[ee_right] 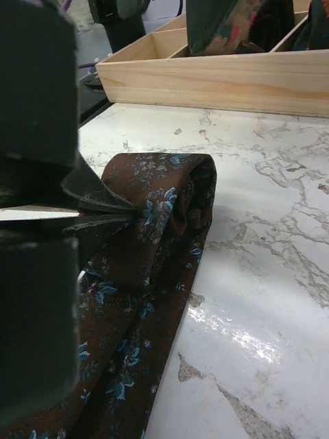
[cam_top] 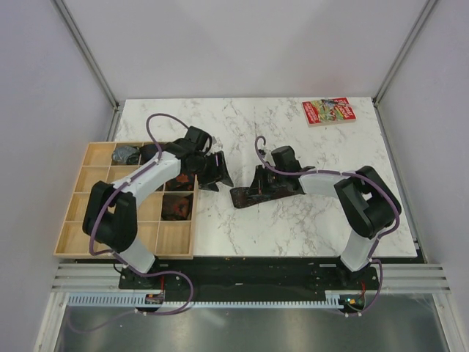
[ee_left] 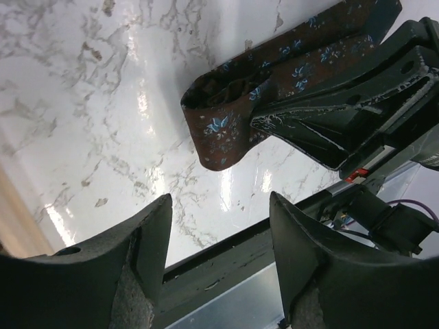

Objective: Roll the ties
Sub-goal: Roll the tie at the center of the board.

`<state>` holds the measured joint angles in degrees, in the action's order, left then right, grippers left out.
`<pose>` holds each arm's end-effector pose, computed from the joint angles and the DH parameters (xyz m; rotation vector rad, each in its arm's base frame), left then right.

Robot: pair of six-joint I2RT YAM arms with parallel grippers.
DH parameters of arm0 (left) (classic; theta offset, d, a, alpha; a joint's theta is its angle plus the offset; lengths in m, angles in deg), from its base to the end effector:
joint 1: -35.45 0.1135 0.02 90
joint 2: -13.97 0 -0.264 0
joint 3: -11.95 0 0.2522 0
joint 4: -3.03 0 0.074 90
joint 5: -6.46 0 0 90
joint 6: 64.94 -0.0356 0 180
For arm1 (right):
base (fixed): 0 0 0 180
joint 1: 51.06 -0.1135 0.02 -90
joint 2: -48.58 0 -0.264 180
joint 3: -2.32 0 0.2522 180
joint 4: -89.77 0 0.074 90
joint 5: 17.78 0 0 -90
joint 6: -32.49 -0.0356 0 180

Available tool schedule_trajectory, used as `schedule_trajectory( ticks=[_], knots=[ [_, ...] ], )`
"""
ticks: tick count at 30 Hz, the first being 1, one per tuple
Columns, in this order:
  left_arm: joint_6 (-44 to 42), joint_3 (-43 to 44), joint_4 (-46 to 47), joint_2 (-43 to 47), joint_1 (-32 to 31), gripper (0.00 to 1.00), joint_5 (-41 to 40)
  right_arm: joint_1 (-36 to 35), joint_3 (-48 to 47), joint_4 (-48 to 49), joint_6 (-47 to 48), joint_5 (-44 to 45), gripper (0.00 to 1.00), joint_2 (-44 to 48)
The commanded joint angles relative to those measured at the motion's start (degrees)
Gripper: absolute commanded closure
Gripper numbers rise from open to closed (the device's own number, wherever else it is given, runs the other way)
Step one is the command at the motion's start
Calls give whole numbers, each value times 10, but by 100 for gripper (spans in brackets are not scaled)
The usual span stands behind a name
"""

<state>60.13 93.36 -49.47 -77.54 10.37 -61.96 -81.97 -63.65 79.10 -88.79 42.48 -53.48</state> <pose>0.2884 -0.1494 0.2381 -0.1144 2.8053 -0.8052 0.2919 0.1954 0.1467 -0.2587 2.5375 1.0960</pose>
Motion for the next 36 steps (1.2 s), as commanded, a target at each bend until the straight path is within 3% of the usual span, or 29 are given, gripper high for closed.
schedule_trajectory(
  ticks=[1,13,31,33,36],
  knots=[
    [24,-20,85,-27,-24,34,8,19,40,-35,29,44,92,-16],
    [80,-93,197,-68,-65,33,-17,32,67,2,26,28,94,-24],
    [172,-166,339,-111,-92,43,-75,34,83,15,22,22,95,-29],
    [173,-164,343,-121,-93,45,-80,34,84,16,22,21,95,-28],
    [176,-169,357,-129,-93,57,-92,35,88,17,21,21,95,-30]
  ],
)
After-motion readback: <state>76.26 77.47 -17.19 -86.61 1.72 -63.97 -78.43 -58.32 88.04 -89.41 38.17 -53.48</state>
